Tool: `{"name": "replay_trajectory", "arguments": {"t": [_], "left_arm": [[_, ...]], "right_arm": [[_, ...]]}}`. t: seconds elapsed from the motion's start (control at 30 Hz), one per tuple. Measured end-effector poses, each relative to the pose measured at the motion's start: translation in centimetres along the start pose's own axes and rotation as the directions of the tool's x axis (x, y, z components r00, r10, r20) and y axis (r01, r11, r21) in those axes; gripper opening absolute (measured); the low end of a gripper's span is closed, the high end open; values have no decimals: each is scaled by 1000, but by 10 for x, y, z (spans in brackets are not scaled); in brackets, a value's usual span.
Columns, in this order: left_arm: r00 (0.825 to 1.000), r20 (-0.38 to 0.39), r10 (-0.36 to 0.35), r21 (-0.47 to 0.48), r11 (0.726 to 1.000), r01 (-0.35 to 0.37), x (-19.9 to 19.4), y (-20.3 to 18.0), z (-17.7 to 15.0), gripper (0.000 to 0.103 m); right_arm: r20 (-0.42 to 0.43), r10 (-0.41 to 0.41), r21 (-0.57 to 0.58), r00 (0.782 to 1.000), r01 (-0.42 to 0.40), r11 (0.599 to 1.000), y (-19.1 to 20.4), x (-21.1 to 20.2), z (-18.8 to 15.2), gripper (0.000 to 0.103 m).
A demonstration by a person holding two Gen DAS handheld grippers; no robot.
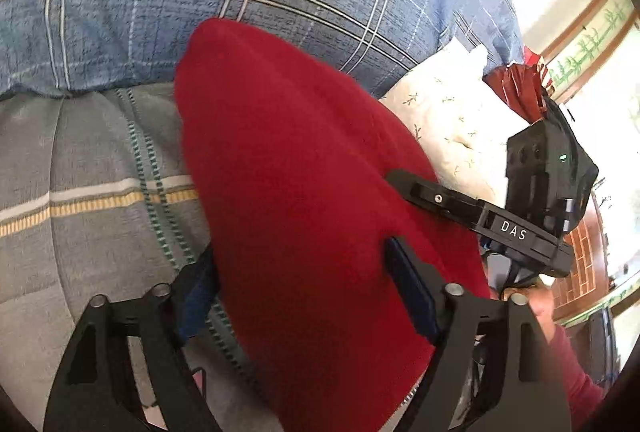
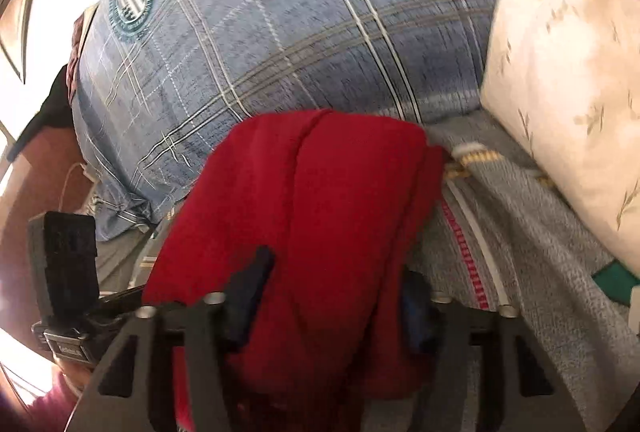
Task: Fold small clothes
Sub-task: 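Lower the folded shirt onto the bed and open the right tool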
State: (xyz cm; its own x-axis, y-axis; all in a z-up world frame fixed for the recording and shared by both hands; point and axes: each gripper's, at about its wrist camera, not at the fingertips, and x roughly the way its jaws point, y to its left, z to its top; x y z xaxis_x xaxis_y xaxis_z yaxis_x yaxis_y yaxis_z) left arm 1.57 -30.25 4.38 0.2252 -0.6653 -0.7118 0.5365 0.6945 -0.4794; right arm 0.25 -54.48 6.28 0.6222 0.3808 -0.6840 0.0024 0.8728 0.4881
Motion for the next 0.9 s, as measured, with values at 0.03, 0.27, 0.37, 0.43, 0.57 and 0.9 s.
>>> {"name": "replay_trajectory", "arguments": {"t": [0.03, 0.27, 0.37, 0.43, 0.57, 0.9], "left_arm": [[1000, 5, 10, 13, 1000, -10, 0, -2, 0, 73], [999, 19, -28, -30, 999, 28, -34, -1, -4, 54], [999, 38, -33, -37, 999, 35, -62, -6, -13, 54], [998, 57, -26, -40, 999, 28, -89, -9, -25, 54], [996, 81, 22, -61, 998, -17, -129, -7, -57, 54], [981, 62, 183, -110, 978, -176, -126, 28, -128, 63]], "right_arm": [[6, -15, -21, 1000, 15, 1000, 4, -2, 1, 40], [37, 18, -77, 999, -15, 997, 41, -32, 0, 33], [36, 51, -103, 998, -47, 994, 66, -47, -5, 33], [29, 82, -115, 996, -79, 990, 81, -54, -9, 33], [-18, 154, -132, 988, -155, 979, 107, -58, -31, 33], [-140, 18, -176, 990, -42, 983, 124, -13, -92, 52]]}}
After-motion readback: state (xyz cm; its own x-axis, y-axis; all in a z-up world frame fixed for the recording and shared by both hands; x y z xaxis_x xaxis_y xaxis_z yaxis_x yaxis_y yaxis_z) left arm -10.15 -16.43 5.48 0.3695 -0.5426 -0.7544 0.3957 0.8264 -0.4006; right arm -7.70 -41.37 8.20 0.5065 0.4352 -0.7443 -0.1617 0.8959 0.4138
